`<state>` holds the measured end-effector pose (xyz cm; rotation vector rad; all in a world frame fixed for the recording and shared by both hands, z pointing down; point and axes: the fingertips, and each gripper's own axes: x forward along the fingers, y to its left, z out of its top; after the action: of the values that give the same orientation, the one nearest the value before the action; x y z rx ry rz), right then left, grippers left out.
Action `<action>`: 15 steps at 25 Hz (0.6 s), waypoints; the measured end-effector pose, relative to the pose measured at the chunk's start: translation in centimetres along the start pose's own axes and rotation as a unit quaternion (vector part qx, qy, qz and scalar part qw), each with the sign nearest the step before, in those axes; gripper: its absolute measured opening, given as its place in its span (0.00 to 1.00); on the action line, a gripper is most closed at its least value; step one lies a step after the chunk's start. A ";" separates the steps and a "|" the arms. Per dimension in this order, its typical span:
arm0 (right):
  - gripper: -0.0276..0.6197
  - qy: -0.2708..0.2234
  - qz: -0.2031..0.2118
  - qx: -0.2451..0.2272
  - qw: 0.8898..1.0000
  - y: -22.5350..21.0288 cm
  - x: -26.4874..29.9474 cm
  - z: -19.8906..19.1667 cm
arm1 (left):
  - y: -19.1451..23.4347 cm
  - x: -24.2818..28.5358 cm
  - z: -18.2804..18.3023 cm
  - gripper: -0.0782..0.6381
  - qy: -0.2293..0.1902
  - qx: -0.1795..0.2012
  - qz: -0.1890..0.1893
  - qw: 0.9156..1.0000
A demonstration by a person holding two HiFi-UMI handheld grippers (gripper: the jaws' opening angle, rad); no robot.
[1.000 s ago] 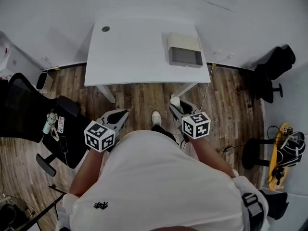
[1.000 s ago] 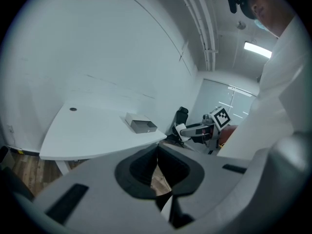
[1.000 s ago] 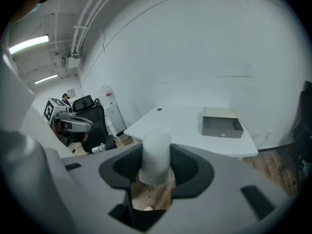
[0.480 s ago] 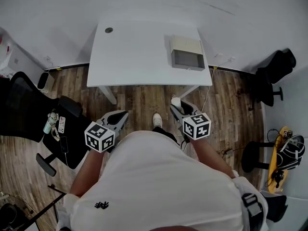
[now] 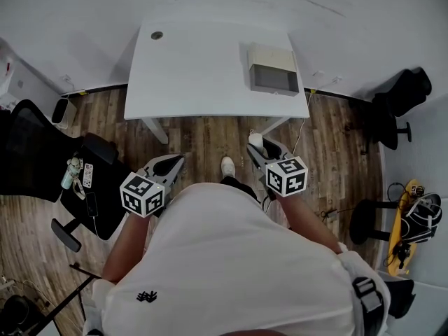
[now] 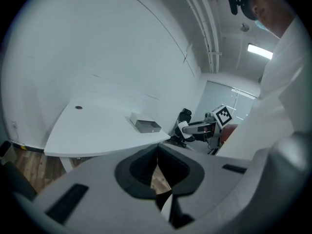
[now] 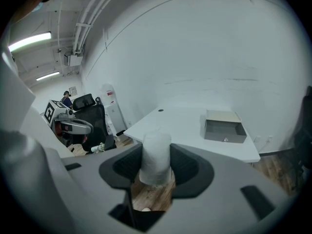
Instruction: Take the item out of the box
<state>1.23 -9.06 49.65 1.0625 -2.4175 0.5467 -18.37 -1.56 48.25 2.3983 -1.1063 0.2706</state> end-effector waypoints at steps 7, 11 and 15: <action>0.32 -0.005 -0.005 -0.006 1.000 -0.2 0.1 1.3 | 0.6 -0.3 0.6 0.12 -0.002 -0.003 0.003 1.000; 0.32 -0.001 -0.010 -0.001 1.000 -0.6 0.1 1.2 | 0.7 -0.2 0.2 0.12 0.005 -0.010 0.003 1.000; 0.32 0.000 -0.013 0.002 1.000 -1.5 0.3 1.3 | 0.8 0.3 0.2 0.12 0.010 -0.014 0.004 1.000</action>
<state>1.90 -10.88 48.98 1.0949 -2.3999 0.5425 -18.81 -2.33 48.50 2.3628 -1.1030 0.2806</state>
